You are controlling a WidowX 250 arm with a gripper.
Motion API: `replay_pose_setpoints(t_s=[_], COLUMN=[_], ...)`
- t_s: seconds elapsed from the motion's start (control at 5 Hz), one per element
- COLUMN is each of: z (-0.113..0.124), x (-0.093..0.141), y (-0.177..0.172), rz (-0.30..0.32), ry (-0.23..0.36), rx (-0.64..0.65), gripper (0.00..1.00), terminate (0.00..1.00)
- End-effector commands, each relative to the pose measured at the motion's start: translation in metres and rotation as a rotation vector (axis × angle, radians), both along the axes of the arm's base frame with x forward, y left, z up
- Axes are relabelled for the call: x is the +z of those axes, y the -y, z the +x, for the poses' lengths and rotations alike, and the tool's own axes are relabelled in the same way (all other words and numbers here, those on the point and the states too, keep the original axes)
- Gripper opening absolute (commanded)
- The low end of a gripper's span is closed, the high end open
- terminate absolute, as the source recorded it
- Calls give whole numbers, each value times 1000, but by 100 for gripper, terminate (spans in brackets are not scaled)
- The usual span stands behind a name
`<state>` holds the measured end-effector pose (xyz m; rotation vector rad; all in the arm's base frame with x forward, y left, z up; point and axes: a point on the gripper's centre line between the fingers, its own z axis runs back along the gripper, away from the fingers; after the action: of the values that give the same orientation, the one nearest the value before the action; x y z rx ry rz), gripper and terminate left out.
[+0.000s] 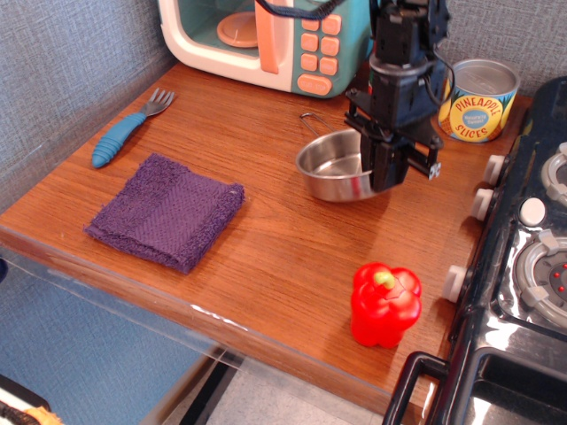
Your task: Move the pot to the front of the cans
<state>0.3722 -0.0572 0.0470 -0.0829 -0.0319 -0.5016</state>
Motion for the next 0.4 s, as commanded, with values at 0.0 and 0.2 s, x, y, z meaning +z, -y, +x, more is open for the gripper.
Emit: replay_pose_setpoints(t_s=[0.0,0.2], z=[1,-4], x=[40,62], y=[-5,-10], rz=[-85,-220], ry=[91,120], rx=[-52,-72], gripper=[100,100], terminate=[0,0])
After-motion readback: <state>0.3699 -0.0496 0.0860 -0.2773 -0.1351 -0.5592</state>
